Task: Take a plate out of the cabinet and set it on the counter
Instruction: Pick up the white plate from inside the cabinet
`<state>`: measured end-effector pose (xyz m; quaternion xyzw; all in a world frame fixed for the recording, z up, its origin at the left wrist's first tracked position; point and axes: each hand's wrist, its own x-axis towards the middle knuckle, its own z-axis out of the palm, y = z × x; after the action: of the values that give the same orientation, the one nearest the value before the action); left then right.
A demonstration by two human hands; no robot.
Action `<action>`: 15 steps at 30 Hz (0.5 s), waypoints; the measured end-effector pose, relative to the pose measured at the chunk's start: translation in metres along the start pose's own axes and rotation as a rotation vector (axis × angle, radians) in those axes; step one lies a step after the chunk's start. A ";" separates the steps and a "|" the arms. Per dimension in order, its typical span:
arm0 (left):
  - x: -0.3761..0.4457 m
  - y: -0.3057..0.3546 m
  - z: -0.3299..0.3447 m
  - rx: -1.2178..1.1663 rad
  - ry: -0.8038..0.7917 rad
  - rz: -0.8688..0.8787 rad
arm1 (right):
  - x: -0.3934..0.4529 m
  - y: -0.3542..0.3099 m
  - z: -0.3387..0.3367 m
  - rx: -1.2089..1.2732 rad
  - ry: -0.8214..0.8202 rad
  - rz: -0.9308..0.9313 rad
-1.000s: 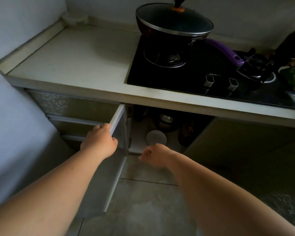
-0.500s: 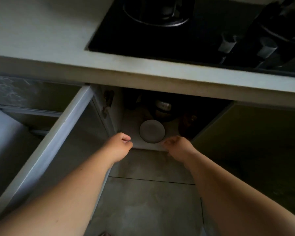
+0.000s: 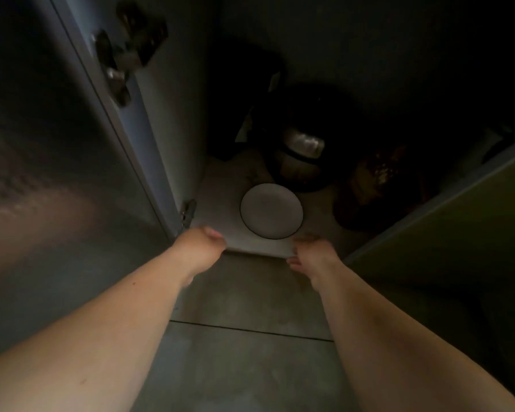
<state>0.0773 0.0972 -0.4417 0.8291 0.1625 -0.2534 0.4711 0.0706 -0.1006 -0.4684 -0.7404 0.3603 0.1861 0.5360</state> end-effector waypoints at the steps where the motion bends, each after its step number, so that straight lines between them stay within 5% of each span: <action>1: 0.010 -0.006 0.004 -0.002 0.005 0.011 | 0.017 0.008 0.004 0.036 0.027 -0.002; 15: 0.064 -0.039 0.020 -0.125 -0.001 0.040 | 0.120 0.040 0.037 0.187 -0.013 -0.004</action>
<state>0.1044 0.1015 -0.5141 0.8010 0.1612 -0.2338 0.5270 0.1264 -0.1130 -0.5873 -0.6868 0.3712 0.1553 0.6053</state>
